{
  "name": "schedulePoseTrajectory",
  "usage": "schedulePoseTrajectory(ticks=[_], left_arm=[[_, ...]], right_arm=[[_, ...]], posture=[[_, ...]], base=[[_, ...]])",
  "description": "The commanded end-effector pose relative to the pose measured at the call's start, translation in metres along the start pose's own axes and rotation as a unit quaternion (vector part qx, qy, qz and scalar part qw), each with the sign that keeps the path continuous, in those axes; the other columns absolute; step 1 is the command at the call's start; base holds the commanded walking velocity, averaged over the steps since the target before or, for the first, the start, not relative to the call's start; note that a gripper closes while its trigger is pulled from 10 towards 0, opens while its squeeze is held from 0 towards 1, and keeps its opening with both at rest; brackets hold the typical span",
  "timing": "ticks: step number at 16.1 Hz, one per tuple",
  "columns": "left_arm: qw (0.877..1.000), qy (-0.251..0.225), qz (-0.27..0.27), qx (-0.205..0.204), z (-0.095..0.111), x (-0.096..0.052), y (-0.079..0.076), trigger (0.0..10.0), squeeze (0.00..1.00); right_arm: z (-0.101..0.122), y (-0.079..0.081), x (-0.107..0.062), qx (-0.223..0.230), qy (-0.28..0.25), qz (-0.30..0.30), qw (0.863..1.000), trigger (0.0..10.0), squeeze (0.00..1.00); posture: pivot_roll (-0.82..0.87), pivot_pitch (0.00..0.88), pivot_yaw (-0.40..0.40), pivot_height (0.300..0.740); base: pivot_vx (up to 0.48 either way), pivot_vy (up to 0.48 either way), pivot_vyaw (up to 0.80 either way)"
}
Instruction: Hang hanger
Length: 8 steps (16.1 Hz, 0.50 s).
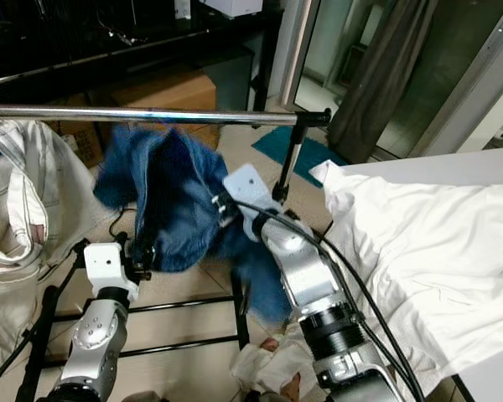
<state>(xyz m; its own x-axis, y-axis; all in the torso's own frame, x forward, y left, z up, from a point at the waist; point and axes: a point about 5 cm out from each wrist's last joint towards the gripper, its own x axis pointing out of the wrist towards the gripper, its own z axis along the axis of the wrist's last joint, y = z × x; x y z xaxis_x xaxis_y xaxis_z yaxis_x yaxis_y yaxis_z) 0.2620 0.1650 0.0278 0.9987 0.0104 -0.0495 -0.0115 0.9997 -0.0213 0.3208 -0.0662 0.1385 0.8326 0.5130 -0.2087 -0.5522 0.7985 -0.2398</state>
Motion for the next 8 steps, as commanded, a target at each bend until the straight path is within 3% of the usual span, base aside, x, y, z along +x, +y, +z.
schedulePoseTrajectory(ticks=[1, 4, 8], left_arm=[[1.0, -0.005, -0.013, 0.005, 0.0016, 0.0017, -0.005, 10.0, 0.0], [1.0, -0.004, -0.017, 0.007, 0.0018, 0.0022, -0.0056, 10.0, 0.0], [1.0, -0.005, -0.02, 0.007, 0.0029, 0.0039, -0.0074, 10.0, 0.0]], right_arm=[[0.012, -0.0104, -0.0074, 0.012, -0.033, -0.016, 0.999, 10.0, 0.0], [0.0122, -0.0118, -0.0117, 0.011, -0.032, -0.017, 0.999, 10.0, 0.0], [0.0162, -0.0045, -0.0043, 0.015, 0.001, -0.01, 1.0, 10.0, 0.0]], posture=[[0.15, 0.018, -0.08, 0.74], [0.15, 0.018, -0.077, 0.74], [0.15, 0.02, -0.075, 0.74]], base=[[0.0, 0.0, 0.0], [0.0, 0.0, 0.0], [0.0, 0.0, 0.0]])
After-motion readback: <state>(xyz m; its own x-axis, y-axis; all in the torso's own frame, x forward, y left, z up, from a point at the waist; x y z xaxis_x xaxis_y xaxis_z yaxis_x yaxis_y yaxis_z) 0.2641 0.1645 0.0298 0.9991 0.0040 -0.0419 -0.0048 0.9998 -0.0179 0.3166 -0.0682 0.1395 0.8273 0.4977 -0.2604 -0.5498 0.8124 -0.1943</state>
